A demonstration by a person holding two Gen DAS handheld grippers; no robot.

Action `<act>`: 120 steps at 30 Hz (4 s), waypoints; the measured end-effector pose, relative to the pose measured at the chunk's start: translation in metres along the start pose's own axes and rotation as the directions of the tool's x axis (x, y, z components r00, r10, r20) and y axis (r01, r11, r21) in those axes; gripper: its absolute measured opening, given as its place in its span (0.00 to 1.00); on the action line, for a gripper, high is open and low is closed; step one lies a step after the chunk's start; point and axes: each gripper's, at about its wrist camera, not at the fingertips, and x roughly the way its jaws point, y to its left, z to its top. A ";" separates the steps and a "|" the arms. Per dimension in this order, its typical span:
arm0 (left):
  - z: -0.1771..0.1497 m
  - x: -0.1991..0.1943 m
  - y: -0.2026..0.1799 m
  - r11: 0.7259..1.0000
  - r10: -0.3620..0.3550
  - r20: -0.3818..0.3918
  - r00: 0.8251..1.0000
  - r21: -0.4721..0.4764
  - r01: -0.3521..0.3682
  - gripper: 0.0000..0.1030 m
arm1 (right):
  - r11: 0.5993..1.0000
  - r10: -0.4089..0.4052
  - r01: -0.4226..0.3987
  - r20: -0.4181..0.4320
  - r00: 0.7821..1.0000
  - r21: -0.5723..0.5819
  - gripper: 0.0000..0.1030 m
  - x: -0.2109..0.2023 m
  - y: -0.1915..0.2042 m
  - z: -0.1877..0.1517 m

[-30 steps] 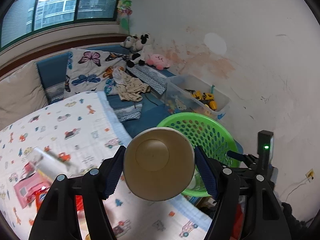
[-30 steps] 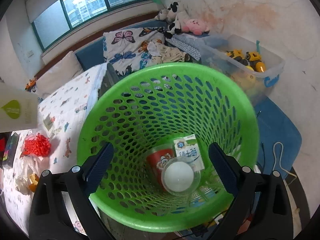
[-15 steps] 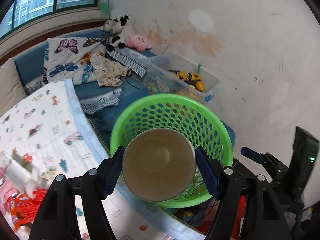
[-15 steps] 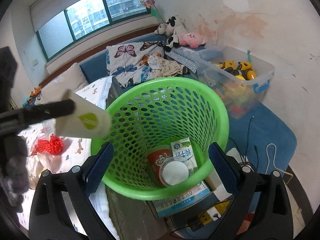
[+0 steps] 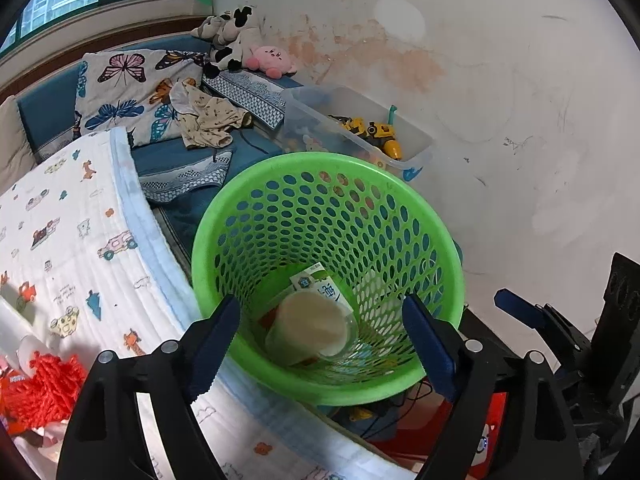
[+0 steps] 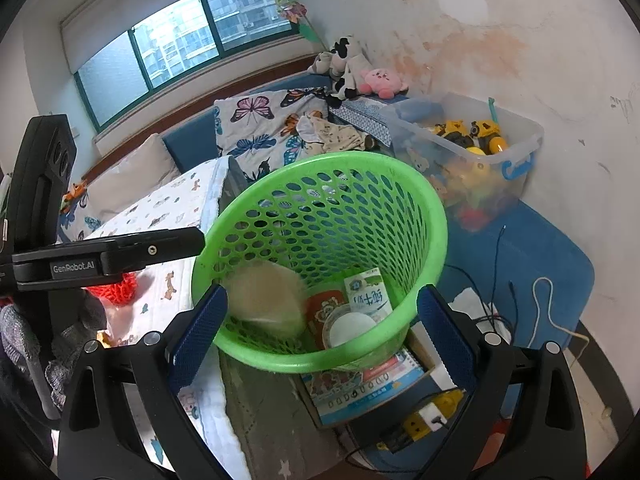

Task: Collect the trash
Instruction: 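Carry the lid and paper cup to the green basket and release both, then return both tools to the bed and grasp the crumpled white tissue with the left tool, then grasp the orange snack piece with the right tool while the left tool holds the tissue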

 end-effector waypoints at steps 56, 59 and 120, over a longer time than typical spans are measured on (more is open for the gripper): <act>-0.225 -0.158 0.188 0.856 0.374 -0.012 0.927 -0.380 -0.350 0.68 | 0.936 0.260 -0.287 -0.148 0.954 -0.205 0.92 0.006 0.174 -0.069; -0.226 -0.159 0.184 0.867 0.359 0.004 0.933 -0.372 -0.332 0.57 | 0.929 0.262 -0.294 -0.164 0.951 -0.223 0.90 0.010 0.184 -0.074; -0.211 -0.231 0.159 0.910 0.303 0.169 0.938 -0.344 -0.232 0.45 | 0.920 0.191 -0.244 -0.192 0.963 -0.307 0.42 0.037 0.226 -0.068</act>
